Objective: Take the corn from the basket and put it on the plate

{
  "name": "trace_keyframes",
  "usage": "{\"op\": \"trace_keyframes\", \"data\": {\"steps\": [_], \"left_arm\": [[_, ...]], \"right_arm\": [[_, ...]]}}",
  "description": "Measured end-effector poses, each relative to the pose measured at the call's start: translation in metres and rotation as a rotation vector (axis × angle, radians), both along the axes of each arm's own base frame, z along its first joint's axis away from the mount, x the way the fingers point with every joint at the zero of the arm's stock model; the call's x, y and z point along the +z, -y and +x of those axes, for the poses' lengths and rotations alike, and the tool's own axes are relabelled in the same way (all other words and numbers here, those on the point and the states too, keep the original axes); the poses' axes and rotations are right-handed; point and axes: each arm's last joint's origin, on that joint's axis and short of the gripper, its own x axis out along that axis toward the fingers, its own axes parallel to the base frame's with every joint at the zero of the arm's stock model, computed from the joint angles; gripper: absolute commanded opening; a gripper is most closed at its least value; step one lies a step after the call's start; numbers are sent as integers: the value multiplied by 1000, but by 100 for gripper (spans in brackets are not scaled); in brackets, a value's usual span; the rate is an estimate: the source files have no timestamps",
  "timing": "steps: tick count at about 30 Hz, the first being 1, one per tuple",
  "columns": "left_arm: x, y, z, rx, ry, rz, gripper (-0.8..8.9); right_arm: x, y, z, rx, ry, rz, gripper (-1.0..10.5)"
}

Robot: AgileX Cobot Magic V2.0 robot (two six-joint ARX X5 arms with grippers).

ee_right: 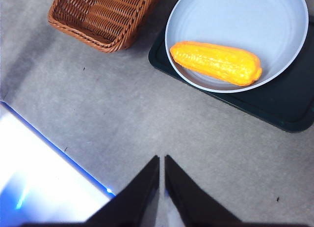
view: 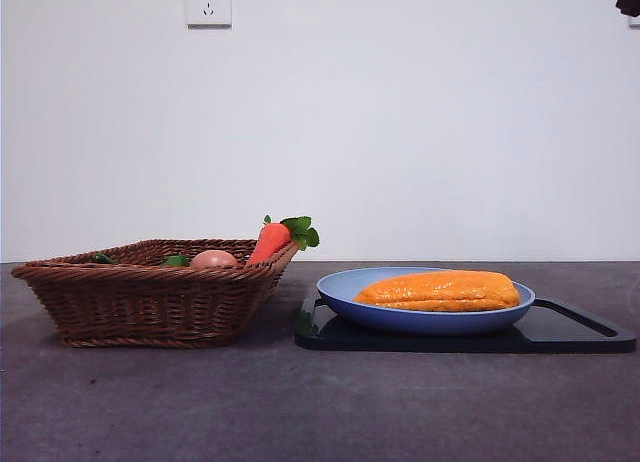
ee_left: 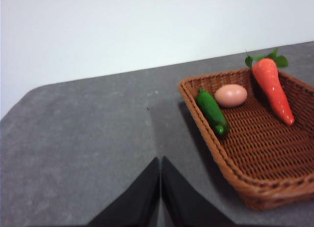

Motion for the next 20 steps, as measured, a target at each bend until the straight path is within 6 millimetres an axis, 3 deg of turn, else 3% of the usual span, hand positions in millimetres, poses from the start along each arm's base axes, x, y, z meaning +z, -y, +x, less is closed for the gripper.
{"op": "trace_keyframes", "data": {"steps": [8,20], "left_arm": [[-11,1,-7,11,-84,-17,6],[-12,1,-8,16,-98,-46,7]], "right_arm": [[0,0,0,0,0,0,3],[0,0,0,0,0,0,3]]}}
